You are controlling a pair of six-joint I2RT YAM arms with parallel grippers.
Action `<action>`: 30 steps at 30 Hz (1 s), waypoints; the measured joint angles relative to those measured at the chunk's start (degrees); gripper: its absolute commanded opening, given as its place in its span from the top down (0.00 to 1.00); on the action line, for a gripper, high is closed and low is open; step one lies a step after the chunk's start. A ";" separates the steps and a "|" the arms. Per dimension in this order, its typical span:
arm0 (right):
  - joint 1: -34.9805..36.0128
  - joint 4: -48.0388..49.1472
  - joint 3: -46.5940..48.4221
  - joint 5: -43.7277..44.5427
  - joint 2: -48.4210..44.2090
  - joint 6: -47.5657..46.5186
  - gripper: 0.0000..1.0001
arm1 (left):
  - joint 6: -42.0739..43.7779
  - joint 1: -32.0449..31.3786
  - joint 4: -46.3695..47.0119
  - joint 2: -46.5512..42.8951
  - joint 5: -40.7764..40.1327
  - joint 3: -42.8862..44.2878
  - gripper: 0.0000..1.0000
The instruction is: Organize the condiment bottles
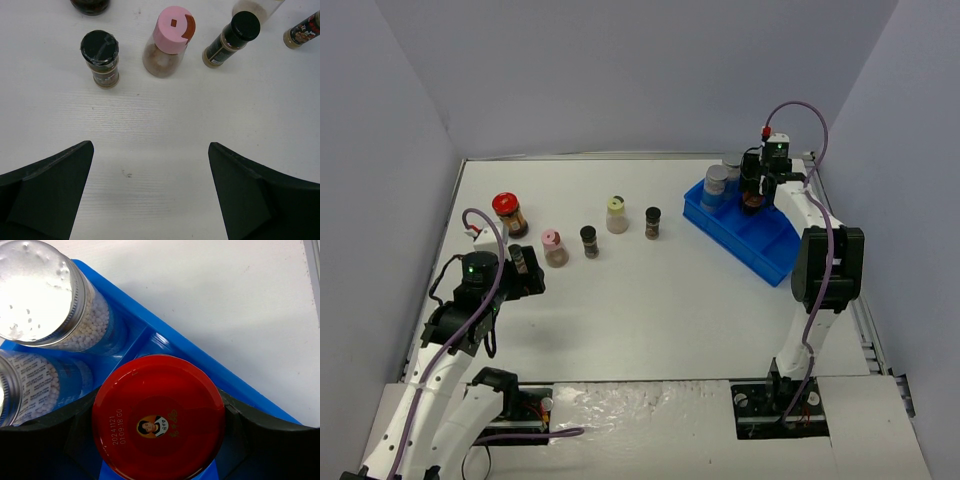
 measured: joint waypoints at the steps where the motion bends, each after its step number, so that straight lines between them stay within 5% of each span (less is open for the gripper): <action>1: 0.00 0.19 -0.02 0.02 0.32 -0.03 0.94 | 0.00 0.00 -0.01 0.03 0.00 0.01 0.03; 11: 0.00 3.63 -2.63 1.41 0.58 -0.13 0.33 | -0.02 0.00 0.00 0.25 0.03 -0.01 0.03; 18: 0.00 7.48 -3.17 1.53 0.56 -0.13 0.10 | -0.54 0.00 -0.01 0.72 0.09 -0.01 0.03; 30: 0.00 3.81 -3.52 0.30 -8.91 2.43 0.00 | -7.28 0.01 -3.34 10.78 -3.48 9.18 0.03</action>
